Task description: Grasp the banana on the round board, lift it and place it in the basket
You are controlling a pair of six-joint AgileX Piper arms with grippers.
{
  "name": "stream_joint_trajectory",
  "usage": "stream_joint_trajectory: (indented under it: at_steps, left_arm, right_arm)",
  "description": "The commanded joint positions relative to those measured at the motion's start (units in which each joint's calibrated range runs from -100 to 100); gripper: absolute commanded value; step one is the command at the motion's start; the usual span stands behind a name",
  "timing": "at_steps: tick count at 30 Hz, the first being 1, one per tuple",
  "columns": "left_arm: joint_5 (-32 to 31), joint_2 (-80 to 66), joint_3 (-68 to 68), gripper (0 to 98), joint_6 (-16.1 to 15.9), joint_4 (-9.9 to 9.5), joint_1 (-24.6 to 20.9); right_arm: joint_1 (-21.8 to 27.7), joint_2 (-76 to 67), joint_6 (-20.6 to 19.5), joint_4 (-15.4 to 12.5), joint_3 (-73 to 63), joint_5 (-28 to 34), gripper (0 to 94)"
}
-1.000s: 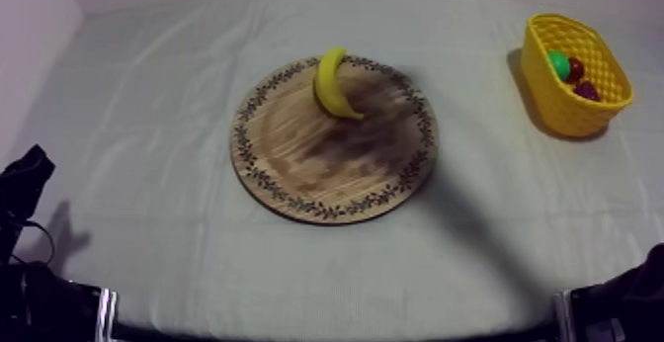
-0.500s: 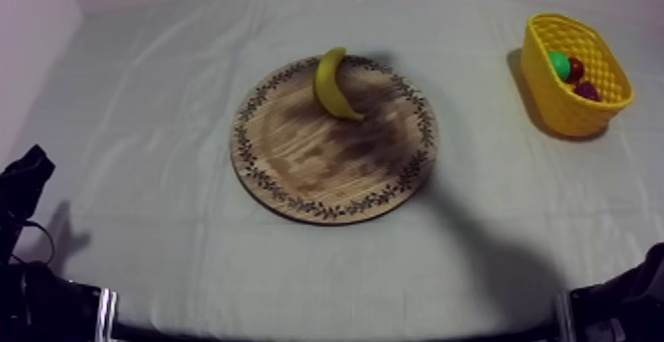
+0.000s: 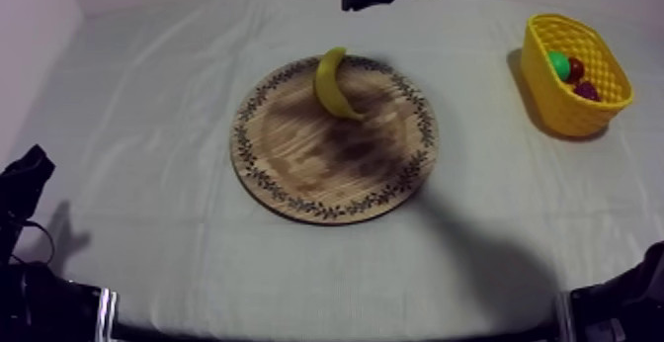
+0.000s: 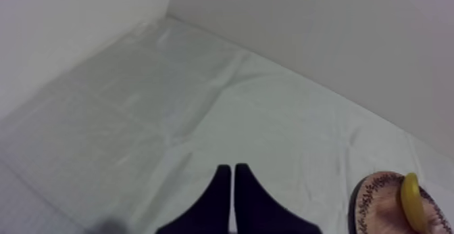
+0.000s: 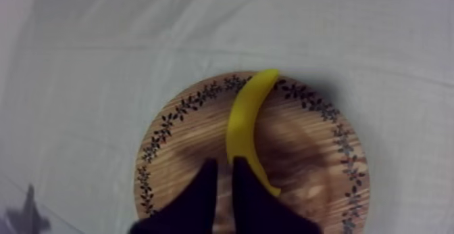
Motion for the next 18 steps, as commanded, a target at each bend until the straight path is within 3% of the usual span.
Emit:
stream_joint_trajectory:
  at_steps: [1,4,8,12,18]
  left_arm:
    - [0.0,0.0,0.0,0.1,0.0,0.03,0.0]
    - [0.0,0.0,0.0,0.1,0.0,0.03,0.0]
    - [0.0,0.0,0.0,0.1,0.0,0.03,0.0]
    - [0.0,0.0,0.0,0.1,0.0,0.03,0.0]
    - [0.0,0.0,0.0,0.1,0.0,0.03,0.0]
  right_arm:
    - [-0.1,0.2,-0.1,0.1,0.4,-0.1,36.8]
    - [-0.3,0.4,-0.2,-0.1,1.0,-0.3,55.8]
    - [-0.7,0.8,0.2,-0.6,0.7,0.1,73.2]
    - [-1.0,1.8,0.5,-0.8,0.2,0.4,79.5]
    - [-1.1,5.2,0.8,-1.1,-1.1,0.1,81.3]
